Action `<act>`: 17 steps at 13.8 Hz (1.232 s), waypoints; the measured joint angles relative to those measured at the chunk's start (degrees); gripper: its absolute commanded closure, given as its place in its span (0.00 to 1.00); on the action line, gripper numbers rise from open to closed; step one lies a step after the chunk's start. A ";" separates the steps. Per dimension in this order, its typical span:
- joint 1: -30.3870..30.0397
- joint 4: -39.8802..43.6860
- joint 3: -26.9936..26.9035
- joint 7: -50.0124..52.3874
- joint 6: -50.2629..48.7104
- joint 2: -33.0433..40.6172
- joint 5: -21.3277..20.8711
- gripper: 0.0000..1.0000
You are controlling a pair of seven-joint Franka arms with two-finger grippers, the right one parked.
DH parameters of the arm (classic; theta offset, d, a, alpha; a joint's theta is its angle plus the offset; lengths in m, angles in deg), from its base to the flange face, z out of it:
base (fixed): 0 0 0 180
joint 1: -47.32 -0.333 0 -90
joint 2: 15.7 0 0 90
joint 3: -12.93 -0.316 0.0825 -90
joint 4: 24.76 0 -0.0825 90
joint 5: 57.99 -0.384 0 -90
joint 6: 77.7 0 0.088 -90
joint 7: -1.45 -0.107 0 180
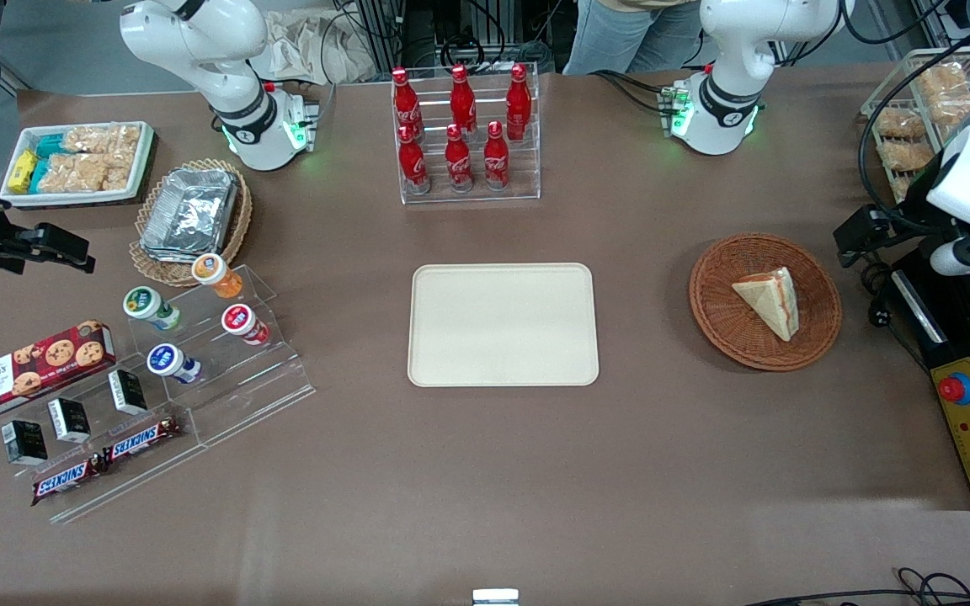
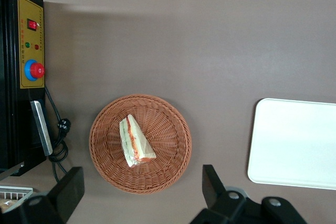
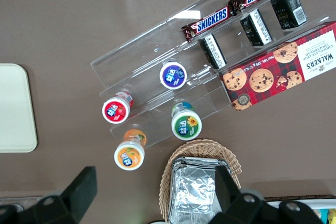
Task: Place sandwich from basket to tray
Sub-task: 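Move the left gripper over the wicker basket holding the wrapped sandwich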
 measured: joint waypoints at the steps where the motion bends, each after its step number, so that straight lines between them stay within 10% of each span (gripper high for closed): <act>1: 0.00 0.00 0.00 0.08 0.00 0.00 0.00 0.00; 11: -0.06 -0.55 -0.04 23.40 -7.35 1.15 1.94 0.00; 17: -2.35 -21.63 -1.89 32.42 0.40 14.93 1.92 0.00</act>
